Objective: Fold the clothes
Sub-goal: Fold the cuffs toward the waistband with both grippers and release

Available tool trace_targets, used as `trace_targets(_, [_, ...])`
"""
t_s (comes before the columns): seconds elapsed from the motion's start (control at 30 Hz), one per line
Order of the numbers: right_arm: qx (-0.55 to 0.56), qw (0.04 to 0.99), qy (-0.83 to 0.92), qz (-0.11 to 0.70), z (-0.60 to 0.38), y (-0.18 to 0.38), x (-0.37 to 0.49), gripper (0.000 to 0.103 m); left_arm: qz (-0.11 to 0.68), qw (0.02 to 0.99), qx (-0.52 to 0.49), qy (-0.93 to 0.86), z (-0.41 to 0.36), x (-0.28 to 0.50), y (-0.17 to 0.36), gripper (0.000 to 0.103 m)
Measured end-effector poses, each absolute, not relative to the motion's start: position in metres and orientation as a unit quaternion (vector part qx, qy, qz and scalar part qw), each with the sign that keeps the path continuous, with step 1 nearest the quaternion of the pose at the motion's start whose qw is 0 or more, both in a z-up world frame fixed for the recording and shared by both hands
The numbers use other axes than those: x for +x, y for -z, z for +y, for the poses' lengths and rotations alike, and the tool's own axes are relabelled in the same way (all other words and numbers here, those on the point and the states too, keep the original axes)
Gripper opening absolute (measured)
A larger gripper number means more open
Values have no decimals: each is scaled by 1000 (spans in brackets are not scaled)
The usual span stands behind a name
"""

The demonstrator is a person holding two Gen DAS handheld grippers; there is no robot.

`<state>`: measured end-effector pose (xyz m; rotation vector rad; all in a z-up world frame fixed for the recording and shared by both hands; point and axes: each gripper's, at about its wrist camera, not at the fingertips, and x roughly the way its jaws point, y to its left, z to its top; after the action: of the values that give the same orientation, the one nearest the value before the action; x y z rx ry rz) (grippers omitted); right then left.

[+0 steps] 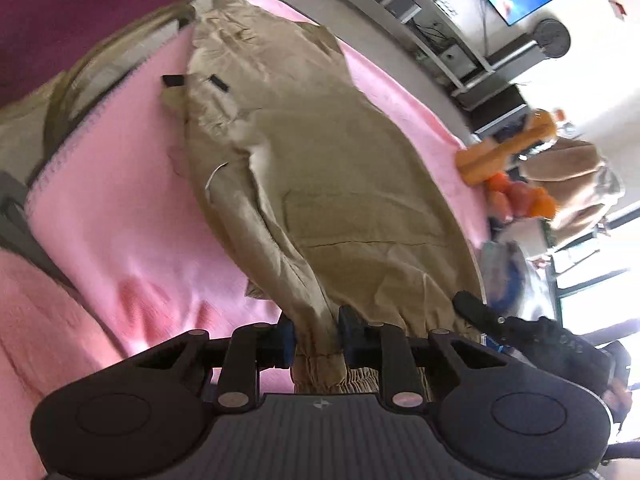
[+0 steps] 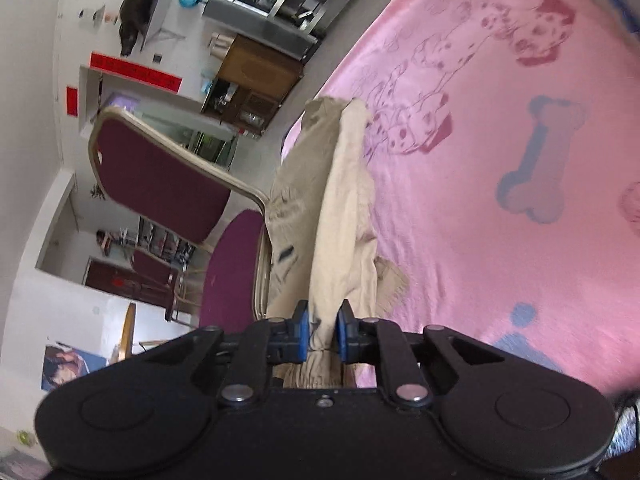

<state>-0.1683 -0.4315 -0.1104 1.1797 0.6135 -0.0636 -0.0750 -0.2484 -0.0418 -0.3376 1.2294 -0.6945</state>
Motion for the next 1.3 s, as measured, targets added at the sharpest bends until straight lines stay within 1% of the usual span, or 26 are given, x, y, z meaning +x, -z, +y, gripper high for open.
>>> trace_targets(0.13, [545, 778, 49, 309, -431, 107, -201, 13, 598, 717, -154, 323, -249, -97, 54, 20])
trace_targets(0.3, [562, 743, 76, 355, -429, 133, -219, 13, 660, 672, -168, 293, -243, -102, 96, 20])
trace_targets(0.37, [571, 730, 82, 366, -428, 139, -218, 14, 667, 663, -179, 290, -240, -99, 99, 20])
trace_targets(0.63, [566, 742, 72, 351, -427, 106, -197, 16, 625, 685, -197, 318, -240, -76, 52, 19])
trace_targets(0.7, [575, 740, 75, 340, -431, 98, -187, 17, 608, 697, -201, 323, -244, -65, 38, 24])
trace_targets(0.77, [584, 738, 78, 329, -435, 93, -173, 17, 592, 710, -204, 321, -247, -51, 27, 27])
trace_targets(0.87, [593, 737, 87, 312, -440, 85, -142, 17, 569, 730, -208, 316, -256, -23, 17, 35])
trace_targets(0.9, [593, 739, 93, 306, -441, 82, -129, 17, 560, 739, -207, 311, -260, -12, 15, 35])
trace_targets(0.93, [591, 742, 102, 299, -444, 79, -114, 19, 550, 750, -204, 305, -264, 0, 11, 37])
trace_targets(0.97, [589, 745, 111, 292, -446, 77, -101, 24, 540, 760, -202, 299, -268, 13, 8, 40])
trace_targets(1.0, [584, 751, 123, 284, -450, 74, -86, 29, 529, 770, -203, 294, -269, 24, 3, 40])
trace_targets(1.03, [573, 759, 132, 279, -454, 70, -72, 45, 518, 778, -205, 289, -267, 33, -4, 40])
trace_targets(1.07, [562, 769, 137, 273, -457, 65, -62, 52, 500, 790, -207, 288, -261, 38, -13, 43])
trace_targets(1.1, [549, 780, 142, 265, -460, 58, -58, 59, 473, 805, -207, 291, -253, 38, -23, 49])
trace_targets(1.13, [536, 791, 145, 258, -461, 51, -55, 62, 450, 819, -201, 294, -246, 35, -29, 55])
trace_targets(1.17, [522, 802, 143, 253, -462, 45, -57, 64, 431, 831, -190, 296, -238, 32, -33, 64])
trace_targets(1.23, [483, 826, 137, 256, -465, 37, -60, 68, 392, 854, -169, 298, -224, 26, -39, 65])
trace_targets(1.3, [444, 845, 131, 269, -470, 35, -61, 70, 407, 855, -144, 288, -220, 25, -25, 65])
